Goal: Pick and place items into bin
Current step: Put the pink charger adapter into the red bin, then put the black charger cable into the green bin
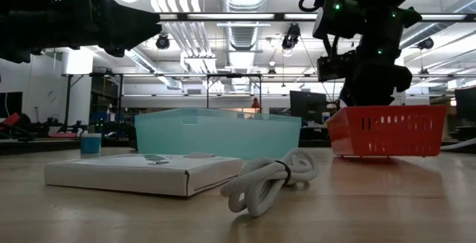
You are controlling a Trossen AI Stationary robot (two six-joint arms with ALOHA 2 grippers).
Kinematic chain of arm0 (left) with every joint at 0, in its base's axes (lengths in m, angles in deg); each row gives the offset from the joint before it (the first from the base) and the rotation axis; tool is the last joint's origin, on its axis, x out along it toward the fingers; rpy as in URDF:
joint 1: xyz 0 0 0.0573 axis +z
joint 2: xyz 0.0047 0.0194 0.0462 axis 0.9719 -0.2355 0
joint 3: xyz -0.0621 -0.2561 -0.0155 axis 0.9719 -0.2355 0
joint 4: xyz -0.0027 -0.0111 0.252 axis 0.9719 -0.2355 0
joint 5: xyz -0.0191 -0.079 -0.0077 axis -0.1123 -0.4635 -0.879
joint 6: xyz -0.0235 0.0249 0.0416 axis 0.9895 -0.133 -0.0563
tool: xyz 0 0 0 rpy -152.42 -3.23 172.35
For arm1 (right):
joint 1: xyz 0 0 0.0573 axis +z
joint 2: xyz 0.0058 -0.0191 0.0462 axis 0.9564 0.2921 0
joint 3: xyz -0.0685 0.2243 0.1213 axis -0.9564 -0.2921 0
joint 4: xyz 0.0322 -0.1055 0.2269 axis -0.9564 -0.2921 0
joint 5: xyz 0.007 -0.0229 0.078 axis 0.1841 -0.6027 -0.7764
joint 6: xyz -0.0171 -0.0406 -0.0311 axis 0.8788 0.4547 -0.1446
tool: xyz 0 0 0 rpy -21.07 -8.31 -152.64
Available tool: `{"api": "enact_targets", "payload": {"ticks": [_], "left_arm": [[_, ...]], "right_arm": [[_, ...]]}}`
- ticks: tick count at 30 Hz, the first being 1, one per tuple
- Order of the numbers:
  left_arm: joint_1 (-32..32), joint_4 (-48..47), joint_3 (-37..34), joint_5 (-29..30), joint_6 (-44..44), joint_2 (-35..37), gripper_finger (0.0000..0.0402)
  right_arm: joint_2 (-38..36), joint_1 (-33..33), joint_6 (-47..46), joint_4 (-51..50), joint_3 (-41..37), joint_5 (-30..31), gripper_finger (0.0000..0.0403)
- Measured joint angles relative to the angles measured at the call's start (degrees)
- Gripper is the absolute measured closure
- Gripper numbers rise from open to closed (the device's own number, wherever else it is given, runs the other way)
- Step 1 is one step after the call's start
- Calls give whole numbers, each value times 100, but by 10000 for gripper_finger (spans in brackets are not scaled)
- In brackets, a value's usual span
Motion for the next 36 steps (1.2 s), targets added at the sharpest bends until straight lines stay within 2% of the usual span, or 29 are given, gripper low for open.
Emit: {"api": "enact_targets", "payload": {"ticks": [13,27,31,36], "left_arm": [[0,0,0,0,0,0,191],[1,0,0,0,0,0,191],[0,0,0,0,0,0,191],[1,-3,0,-1,0,0,191]], "right_arm": [[-78,0,-72,-44,-15,-41,239],[-81,2,-222,-63,-2,-55,171],[-116,2,-405,-93,200,-44,159],[-167,19,-382,-623,644,-49,154]]}}
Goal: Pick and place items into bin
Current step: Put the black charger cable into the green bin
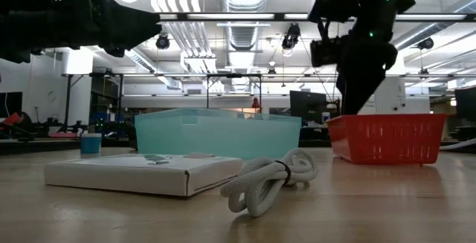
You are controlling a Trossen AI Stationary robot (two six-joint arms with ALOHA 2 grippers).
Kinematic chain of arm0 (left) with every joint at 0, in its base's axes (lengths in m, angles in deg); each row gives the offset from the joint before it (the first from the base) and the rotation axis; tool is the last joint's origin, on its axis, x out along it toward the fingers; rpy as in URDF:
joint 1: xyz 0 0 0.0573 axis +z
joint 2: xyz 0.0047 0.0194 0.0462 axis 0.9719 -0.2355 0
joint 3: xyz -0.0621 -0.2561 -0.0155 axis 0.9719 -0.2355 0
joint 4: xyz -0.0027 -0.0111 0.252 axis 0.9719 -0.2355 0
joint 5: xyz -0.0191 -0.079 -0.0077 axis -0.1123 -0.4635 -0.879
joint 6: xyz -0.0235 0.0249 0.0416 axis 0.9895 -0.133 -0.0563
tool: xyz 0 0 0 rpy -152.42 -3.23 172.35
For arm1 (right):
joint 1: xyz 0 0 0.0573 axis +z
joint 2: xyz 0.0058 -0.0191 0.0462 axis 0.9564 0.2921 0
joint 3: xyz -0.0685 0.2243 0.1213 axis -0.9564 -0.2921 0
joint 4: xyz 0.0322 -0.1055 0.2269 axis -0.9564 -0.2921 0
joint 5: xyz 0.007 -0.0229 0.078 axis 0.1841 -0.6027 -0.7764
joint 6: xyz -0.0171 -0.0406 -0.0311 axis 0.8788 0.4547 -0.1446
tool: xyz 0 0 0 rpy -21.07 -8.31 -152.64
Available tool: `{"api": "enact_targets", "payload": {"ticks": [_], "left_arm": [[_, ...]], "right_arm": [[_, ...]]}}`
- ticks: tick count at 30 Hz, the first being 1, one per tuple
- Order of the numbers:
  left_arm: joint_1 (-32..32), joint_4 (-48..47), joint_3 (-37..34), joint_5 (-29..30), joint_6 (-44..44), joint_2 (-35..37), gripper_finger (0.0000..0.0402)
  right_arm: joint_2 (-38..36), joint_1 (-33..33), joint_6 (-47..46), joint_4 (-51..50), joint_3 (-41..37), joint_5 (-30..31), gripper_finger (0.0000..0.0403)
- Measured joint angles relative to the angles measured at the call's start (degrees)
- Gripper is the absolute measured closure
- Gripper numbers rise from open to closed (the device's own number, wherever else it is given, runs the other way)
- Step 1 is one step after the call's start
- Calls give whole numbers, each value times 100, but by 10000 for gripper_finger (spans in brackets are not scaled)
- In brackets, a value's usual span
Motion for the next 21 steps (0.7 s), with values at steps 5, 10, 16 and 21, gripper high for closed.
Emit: {"api": "enact_targets", "payload": {"ticks": [5,10,16,21], "left_arm": [[-1,1,0,1,0,0,191],[-1,1,-4,1,2,0,191],[-1,-1,-7,0,2,0,191],[1,1,-7,0,2,0,191]], "right_arm": [[-21,123,7,-686,604,-128,154],[-21,463,-11,-1363,1186,-161,162],[-21,1064,-7,-1890,1776,-230,170],[-21,1594,-3,-1845,1889,-273,172]]}}
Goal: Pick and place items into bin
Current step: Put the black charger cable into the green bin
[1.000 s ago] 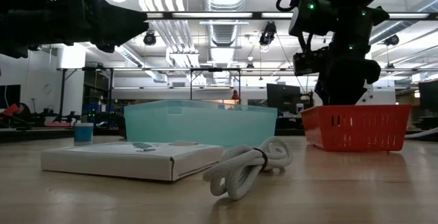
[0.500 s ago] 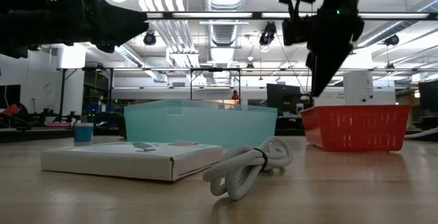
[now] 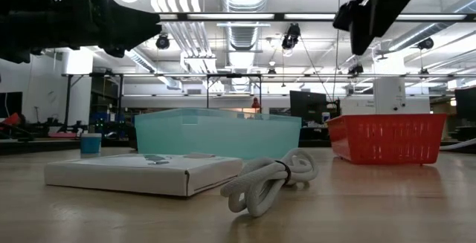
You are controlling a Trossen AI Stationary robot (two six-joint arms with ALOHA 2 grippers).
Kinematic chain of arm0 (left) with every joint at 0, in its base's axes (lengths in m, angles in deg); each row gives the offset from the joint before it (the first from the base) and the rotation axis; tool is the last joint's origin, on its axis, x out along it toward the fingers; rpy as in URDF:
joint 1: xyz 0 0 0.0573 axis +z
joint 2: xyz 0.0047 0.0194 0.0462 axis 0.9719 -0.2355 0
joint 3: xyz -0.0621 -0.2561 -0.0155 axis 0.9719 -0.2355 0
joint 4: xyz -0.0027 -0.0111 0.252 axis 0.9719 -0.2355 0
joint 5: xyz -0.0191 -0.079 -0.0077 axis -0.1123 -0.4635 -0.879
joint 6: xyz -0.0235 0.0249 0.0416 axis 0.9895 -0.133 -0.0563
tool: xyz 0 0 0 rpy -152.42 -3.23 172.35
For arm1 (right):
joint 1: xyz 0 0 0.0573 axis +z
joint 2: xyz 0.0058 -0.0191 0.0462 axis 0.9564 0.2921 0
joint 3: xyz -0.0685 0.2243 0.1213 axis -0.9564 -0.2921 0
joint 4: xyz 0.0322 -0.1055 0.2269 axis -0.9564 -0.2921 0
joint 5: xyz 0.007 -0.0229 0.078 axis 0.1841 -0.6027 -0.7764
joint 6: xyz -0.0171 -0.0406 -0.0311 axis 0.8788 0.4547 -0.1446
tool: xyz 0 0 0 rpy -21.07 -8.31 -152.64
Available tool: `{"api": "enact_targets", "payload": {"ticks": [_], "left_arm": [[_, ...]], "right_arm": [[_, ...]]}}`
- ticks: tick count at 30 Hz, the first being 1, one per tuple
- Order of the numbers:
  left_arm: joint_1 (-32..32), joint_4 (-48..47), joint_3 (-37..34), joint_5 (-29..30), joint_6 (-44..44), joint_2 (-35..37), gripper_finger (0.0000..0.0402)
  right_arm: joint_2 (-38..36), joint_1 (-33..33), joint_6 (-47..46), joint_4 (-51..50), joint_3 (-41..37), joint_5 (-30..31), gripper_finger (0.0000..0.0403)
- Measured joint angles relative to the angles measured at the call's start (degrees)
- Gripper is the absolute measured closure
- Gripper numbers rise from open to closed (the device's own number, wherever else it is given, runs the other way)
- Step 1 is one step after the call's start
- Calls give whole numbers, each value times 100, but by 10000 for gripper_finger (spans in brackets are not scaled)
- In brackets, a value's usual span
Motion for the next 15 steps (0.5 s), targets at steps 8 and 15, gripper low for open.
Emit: {"api": "enact_targets", "payload": {"ticks": [8,15], "left_arm": [[0,0,-2,-2,0,0,191],[0,0,-1,-1,3,0,191]], "right_arm": [[11,749,-119,-7,-161,-12,171],[11,1415,-57,7,-330,-240,170]]}}
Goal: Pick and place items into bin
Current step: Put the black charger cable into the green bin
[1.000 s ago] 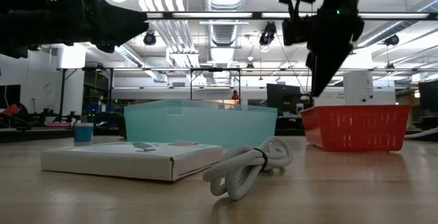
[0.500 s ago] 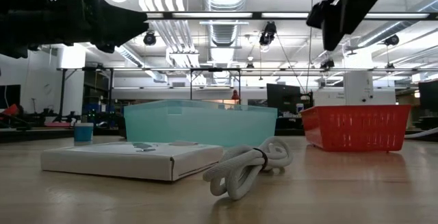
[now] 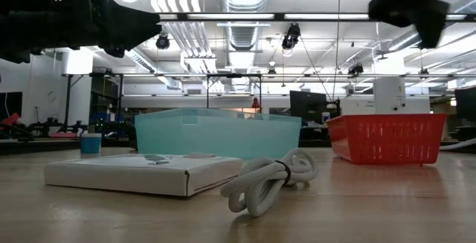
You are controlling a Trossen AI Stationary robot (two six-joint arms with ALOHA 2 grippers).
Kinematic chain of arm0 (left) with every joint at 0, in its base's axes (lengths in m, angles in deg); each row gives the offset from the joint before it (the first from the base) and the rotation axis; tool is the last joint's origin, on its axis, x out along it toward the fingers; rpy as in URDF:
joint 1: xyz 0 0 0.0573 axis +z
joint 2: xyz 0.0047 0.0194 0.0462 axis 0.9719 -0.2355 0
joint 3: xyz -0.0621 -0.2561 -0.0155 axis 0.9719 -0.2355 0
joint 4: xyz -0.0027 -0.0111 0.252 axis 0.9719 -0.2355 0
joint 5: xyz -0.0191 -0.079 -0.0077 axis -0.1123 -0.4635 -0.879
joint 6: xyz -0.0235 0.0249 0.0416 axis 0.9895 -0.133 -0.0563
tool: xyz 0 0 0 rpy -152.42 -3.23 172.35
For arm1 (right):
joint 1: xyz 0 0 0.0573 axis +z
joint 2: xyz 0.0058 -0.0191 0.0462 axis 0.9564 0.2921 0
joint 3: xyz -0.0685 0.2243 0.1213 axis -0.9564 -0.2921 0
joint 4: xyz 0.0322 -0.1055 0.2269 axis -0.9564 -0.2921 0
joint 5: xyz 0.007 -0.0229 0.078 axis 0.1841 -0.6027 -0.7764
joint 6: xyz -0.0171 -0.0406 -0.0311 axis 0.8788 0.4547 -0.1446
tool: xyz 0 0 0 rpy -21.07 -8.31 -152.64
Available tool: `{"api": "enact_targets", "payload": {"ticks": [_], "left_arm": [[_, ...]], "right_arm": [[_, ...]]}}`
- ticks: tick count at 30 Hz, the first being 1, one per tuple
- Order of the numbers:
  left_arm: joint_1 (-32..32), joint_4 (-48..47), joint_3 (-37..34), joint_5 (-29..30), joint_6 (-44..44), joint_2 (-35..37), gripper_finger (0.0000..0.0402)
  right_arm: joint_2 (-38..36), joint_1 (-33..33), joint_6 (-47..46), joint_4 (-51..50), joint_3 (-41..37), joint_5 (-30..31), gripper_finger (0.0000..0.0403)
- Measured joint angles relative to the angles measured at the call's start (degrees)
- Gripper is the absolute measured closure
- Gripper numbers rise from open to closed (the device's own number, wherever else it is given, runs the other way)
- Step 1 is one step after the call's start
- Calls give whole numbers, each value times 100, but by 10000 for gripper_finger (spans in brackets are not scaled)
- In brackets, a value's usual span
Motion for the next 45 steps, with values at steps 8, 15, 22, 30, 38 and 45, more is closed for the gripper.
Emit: {"api": "enact_targets", "payload": {"ticks": [8,15,22,30,38,45], "left_arm": [[1,1,-1,0,0,0,191],[1,1,-1,0,-1,0,191],[0,2,-1,0,-1,0,191],[0,2,-1,0,-1,0,191],[1,2,-1,2,-1,0,191],[1,2,-1,2,-2,0,191]], "right_arm": [[0,345,31,137,-377,-11,175],[2,359,51,370,-718,-20,179],[2,359,92,370,-765,-18,179],[2,329,591,404,-707,-47,193],[33,-142,1151,475,-710,-550,229],[416,-282,1732,510,-712,-679,232]]}}
